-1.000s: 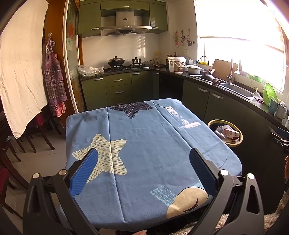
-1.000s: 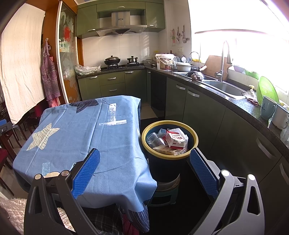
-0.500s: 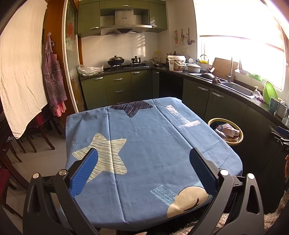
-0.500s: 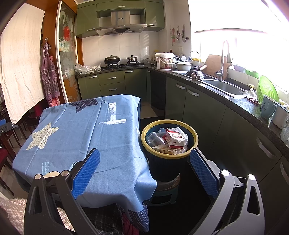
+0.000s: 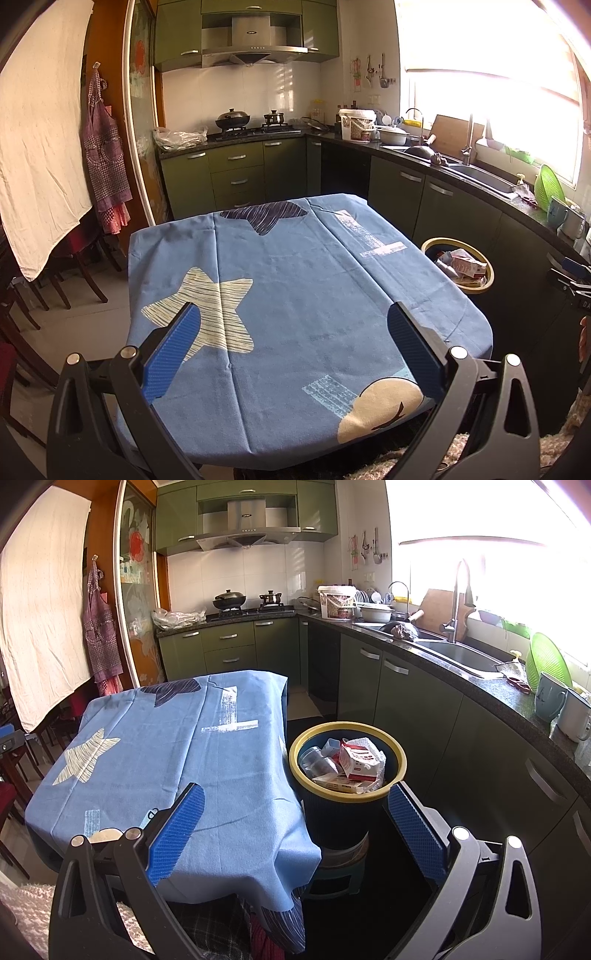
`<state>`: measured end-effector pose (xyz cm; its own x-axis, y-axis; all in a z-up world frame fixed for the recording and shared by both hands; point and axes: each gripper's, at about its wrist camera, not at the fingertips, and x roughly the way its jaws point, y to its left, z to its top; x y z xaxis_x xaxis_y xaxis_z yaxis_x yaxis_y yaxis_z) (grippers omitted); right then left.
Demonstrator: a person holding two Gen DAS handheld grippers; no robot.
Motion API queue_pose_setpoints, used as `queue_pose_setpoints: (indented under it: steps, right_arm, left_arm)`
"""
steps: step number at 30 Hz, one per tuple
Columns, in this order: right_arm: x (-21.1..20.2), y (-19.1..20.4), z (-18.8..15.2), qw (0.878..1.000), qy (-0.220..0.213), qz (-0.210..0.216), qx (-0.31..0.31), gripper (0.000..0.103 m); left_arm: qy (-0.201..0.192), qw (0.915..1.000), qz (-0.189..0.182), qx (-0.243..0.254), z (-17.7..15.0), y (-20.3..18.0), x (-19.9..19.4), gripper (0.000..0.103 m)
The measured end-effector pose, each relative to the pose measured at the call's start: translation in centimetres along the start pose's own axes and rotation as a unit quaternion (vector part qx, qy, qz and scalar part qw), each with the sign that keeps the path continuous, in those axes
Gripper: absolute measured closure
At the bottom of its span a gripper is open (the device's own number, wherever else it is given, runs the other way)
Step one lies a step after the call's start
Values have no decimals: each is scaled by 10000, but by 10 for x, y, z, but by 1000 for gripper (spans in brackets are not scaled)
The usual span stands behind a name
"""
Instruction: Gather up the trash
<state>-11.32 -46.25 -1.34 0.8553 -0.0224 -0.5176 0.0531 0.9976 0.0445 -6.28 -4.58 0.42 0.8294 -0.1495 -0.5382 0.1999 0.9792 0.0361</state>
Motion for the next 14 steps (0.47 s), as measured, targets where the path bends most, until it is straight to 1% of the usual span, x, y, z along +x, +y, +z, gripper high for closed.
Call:
queue_pose_setpoints:
  steps: [3, 8, 12, 14]
  right_arm:
    - [1, 0, 0, 10000, -4, 8, 7, 5]
    - [2, -1, 0, 10000, 15, 8, 15, 5]
    - [4, 0, 1, 10000, 38, 33, 19, 5]
    - [7, 2, 1, 10000, 65, 42, 4, 5]
  left_arm:
    - [-40, 9999, -97, -8, 0, 0, 0, 7]
    - [88, 10000, -10, 4, 1, 0, 6, 7]
    - [246, 9997, 8, -51, 2, 4, 17, 7]
    - [282, 9995, 85, -93, 2, 8, 24, 7]
